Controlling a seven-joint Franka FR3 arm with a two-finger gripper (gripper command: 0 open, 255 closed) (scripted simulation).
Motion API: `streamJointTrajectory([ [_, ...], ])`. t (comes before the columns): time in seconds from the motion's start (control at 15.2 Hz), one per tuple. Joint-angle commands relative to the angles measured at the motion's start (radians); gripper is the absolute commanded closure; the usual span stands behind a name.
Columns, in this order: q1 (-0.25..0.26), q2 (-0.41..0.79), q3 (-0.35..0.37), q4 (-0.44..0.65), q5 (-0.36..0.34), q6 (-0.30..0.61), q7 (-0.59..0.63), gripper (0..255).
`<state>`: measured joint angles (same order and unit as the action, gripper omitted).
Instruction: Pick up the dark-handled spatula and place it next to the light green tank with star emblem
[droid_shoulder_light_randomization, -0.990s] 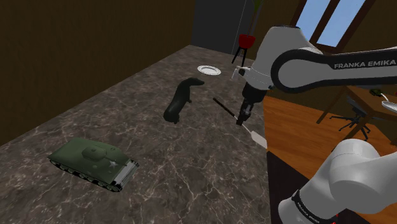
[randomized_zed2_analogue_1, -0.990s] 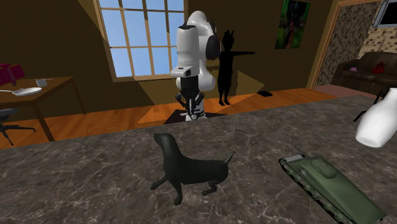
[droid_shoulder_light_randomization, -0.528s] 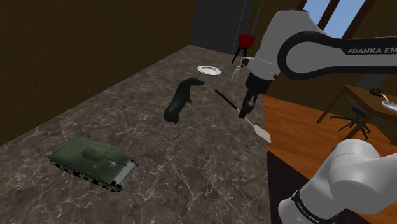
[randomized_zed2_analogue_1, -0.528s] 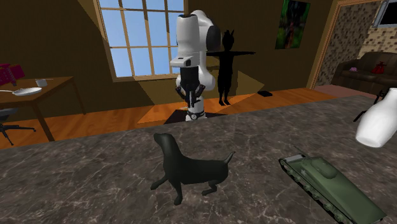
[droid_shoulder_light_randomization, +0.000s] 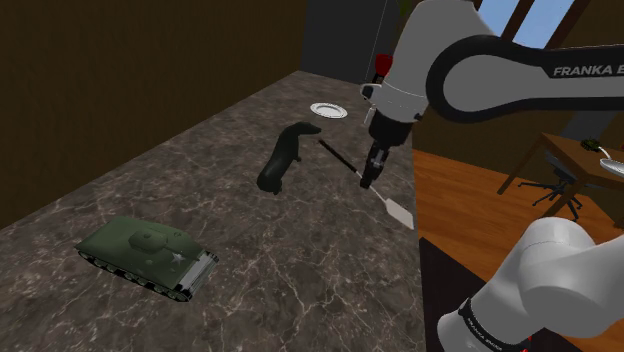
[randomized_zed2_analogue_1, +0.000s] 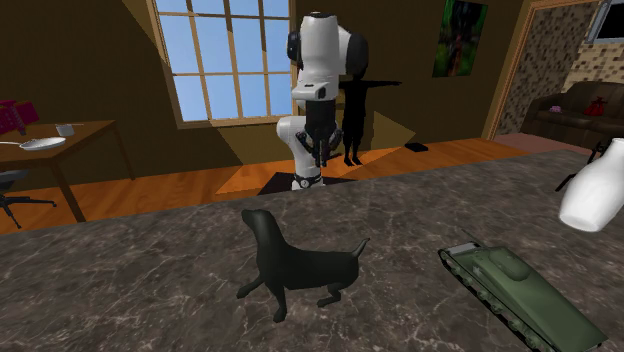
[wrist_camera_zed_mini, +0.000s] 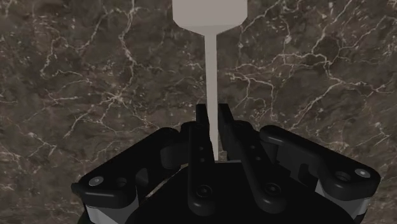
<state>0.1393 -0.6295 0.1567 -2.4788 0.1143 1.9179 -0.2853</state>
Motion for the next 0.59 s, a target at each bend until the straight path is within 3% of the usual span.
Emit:
streamJointTrajectory([
  [0.0,0.018,0.041,0.046,0.032,0.019,0.013,0.054,255],
  [0.53,0.057,0.219,0.208,0.191,0.039,0.046,0.250,255],
])
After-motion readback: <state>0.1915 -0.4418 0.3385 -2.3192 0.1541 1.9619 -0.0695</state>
